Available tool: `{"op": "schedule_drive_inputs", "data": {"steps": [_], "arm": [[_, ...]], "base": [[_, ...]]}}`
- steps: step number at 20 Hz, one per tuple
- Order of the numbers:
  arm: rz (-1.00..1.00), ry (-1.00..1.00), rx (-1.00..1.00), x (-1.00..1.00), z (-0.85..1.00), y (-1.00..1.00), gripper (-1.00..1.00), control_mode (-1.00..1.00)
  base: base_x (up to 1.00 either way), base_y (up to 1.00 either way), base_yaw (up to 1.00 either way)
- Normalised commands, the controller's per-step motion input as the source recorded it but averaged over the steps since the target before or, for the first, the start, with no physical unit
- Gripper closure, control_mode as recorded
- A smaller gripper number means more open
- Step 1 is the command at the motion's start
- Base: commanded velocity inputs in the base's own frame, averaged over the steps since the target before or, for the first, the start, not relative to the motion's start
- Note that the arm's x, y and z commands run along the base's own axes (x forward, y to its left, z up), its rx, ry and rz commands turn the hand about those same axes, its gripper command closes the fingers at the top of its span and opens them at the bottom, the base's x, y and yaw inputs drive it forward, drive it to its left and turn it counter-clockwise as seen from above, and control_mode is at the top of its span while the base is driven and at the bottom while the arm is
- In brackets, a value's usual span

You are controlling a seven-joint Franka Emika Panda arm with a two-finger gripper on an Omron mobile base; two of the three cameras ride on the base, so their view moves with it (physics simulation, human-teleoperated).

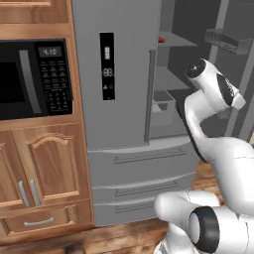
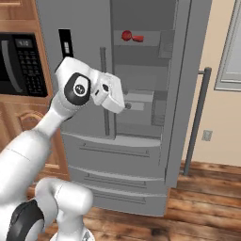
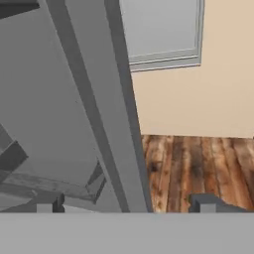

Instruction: Open the fridge, remove the pear, lemon wedge, and steak, and place them on any counter.

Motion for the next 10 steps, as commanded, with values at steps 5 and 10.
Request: {"op": "schedule_drive_inputs", "data": {"steps": [5, 10], "arm": [[0.79, 0.29, 0.10, -0.14, 0.01, 0.72, -1.00, -1.00], [0.90, 0.28, 0.06, -0.06, -0.24, 0.52, -1.00, -1.00]], "base": [[0.00, 0.00, 0.00], [0.00, 0.00, 0.00]]}}
